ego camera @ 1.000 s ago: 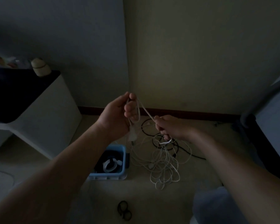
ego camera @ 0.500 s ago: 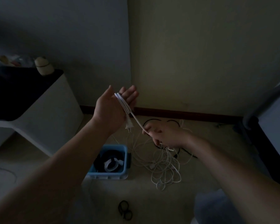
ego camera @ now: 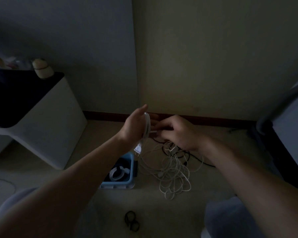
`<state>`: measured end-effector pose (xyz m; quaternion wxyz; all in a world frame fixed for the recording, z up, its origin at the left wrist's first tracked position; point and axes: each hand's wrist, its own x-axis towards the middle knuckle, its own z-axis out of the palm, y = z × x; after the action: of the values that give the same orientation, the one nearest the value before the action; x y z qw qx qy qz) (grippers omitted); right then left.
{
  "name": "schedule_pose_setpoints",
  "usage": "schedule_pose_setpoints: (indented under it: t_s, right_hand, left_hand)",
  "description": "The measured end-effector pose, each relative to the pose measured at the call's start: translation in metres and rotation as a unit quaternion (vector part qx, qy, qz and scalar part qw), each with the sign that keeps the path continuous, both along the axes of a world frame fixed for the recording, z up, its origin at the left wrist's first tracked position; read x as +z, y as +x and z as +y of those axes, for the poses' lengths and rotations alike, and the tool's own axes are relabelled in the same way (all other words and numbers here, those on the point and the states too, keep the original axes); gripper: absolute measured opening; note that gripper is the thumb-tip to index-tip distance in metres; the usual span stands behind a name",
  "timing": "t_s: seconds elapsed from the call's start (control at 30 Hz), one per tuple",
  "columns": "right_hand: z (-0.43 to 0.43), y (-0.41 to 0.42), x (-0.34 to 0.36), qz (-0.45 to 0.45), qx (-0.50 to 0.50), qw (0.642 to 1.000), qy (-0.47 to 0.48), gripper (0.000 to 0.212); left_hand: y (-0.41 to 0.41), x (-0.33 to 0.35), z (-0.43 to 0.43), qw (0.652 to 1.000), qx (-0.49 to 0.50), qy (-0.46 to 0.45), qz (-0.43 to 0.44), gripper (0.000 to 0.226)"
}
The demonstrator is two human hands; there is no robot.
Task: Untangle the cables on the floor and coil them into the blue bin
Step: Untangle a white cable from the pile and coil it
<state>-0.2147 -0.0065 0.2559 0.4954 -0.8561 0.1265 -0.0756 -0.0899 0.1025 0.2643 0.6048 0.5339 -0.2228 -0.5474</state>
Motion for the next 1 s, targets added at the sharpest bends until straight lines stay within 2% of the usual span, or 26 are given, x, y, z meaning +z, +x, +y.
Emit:
schedule_pose_setpoints:
  t_s: [0.17,0.3,0.4,0.6,0.7,0.8,0.9,1.0]
  right_hand:
    - [-0.016,-0.008,0.005,-0.039,-0.077,0.996,-0.031,0.007]
    - [-0.026,-0.013,0.007,-0.065,-0.143,0.982,-0.109,0.042]
    - [-0.029,-0.013,0.007,-0.086,-0.142,0.979,-0.114,0.049]
    - [-0.033,-0.007,-0.002,-0.106,-0.141,0.982,-0.068,0.029]
    - [-0.035,-0.005,-0.008,-0.075,-0.14,0.987,-0.028,0.022]
    - [-0.035,-0.002,-0.011,-0.052,-0.127,0.99,0.013,0.025]
    - [-0.036,-0.001,-0.013,-0.05,-0.096,0.991,0.074,0.027]
    - [-0.033,-0.003,-0.014,-0.025,-0.069,0.993,0.088,0.033]
  left_hand:
    - [-0.01,0.001,0.001,0.991,-0.101,-0.016,-0.09,0.077]
    - [-0.005,-0.006,0.0,0.978,-0.161,0.0,-0.134,0.087]
    - [-0.005,-0.007,-0.003,0.977,-0.163,0.015,-0.139,0.09]
    - [-0.001,-0.006,-0.002,0.983,-0.168,-0.014,-0.078,0.081]
    - [-0.002,-0.006,0.001,0.985,-0.158,-0.027,-0.059,0.063]
    - [-0.003,-0.006,0.003,0.991,-0.128,-0.037,-0.031,0.042]
    - [-0.002,-0.002,0.005,0.992,-0.116,-0.051,0.021,0.036]
    - [0.002,0.0,0.007,0.987,-0.121,-0.075,0.07,0.037]
